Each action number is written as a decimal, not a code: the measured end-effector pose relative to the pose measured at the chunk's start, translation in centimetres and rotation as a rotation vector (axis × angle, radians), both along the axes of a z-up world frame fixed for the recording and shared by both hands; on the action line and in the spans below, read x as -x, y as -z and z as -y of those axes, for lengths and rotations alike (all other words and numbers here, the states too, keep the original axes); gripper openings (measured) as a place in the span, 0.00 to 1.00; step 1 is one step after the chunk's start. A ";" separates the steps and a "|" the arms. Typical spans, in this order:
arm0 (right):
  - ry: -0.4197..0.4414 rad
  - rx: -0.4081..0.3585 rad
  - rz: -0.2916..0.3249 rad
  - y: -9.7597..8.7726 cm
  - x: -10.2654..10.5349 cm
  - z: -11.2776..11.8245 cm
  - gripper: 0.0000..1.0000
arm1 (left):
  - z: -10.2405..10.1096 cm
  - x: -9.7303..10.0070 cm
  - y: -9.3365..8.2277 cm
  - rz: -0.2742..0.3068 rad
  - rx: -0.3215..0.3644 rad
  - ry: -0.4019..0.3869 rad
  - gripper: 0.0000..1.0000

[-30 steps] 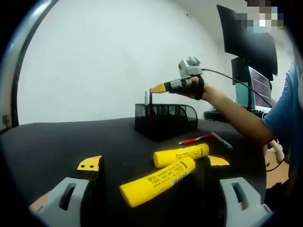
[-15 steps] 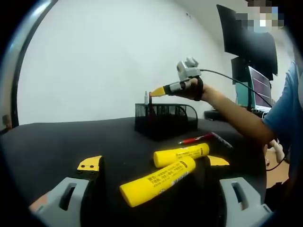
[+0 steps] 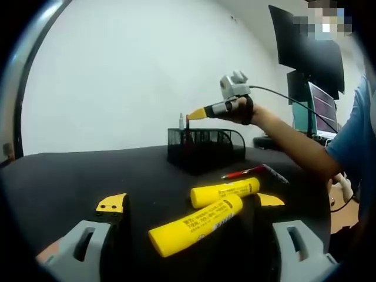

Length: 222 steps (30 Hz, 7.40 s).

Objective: Pick up pens and glue sticks and place them into the holder.

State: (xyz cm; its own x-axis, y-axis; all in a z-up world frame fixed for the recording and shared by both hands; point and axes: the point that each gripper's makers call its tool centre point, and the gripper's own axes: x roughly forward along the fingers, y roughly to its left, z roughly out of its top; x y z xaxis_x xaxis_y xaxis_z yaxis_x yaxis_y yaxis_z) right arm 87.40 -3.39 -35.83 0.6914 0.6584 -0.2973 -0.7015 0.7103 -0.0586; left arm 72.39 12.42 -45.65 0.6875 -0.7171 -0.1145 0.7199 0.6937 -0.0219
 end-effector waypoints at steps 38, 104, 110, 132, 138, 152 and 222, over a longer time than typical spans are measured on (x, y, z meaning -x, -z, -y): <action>-0.063 -0.022 0.135 -5.9 5.4 1.7 0.16 | 0.0 0.1 -0.2 0.007 0.009 0.003 0.83; -0.282 0.755 -0.497 14.4 13.1 -0.5 0.09 | 0.1 0.3 -0.4 0.002 0.032 0.018 0.85; -0.311 0.721 -0.502 14.4 13.5 -0.7 0.06 | 0.2 0.3 -0.3 -0.001 0.025 0.018 0.85; -0.311 0.529 -0.261 5.1 12.8 1.1 0.05 | 0.2 0.2 -0.1 -0.011 0.017 0.018 0.85; -0.301 0.476 -0.177 3.0 12.5 1.3 0.05 | 0.3 0.1 -0.1 -0.014 0.021 0.020 0.85; -0.386 0.138 -0.026 -2.3 13.1 -0.5 0.05 | 0.3 0.1 0.1 -0.019 0.015 0.019 0.85; 0.109 -0.114 0.084 -4.0 0.2 2.5 0.05 | 0.1 0.0 0.2 -0.018 0.006 0.009 0.83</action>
